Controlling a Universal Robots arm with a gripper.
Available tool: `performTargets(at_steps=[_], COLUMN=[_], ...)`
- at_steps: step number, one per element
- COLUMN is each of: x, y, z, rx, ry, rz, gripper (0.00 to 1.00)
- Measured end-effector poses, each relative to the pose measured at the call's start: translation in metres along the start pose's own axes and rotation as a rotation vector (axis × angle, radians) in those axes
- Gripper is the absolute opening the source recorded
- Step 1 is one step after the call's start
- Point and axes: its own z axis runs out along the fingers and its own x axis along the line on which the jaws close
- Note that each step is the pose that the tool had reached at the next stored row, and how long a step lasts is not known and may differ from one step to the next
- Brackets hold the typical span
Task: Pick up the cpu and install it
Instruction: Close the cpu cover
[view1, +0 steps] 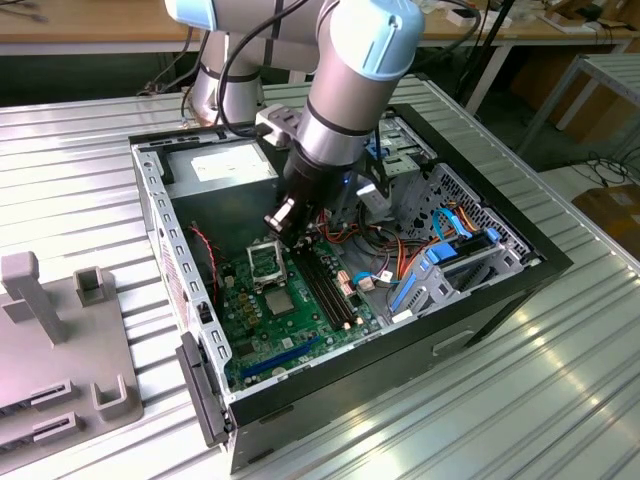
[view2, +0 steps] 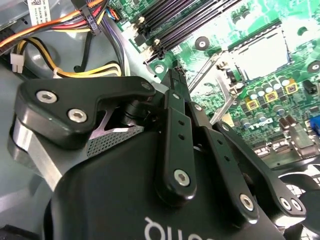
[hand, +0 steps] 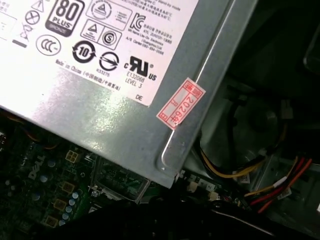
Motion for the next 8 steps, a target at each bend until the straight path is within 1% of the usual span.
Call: performTargets(at_steps=[4, 8], x=[0.0001, 0.0002], y=[0.0003, 0.0006], z=[-0.0029, -0.0057], rx=[0.0114, 0.0186], ry=[0.0058, 0.0096], rz=[-0.006, -0.011], gripper=[0.11, 0.11])
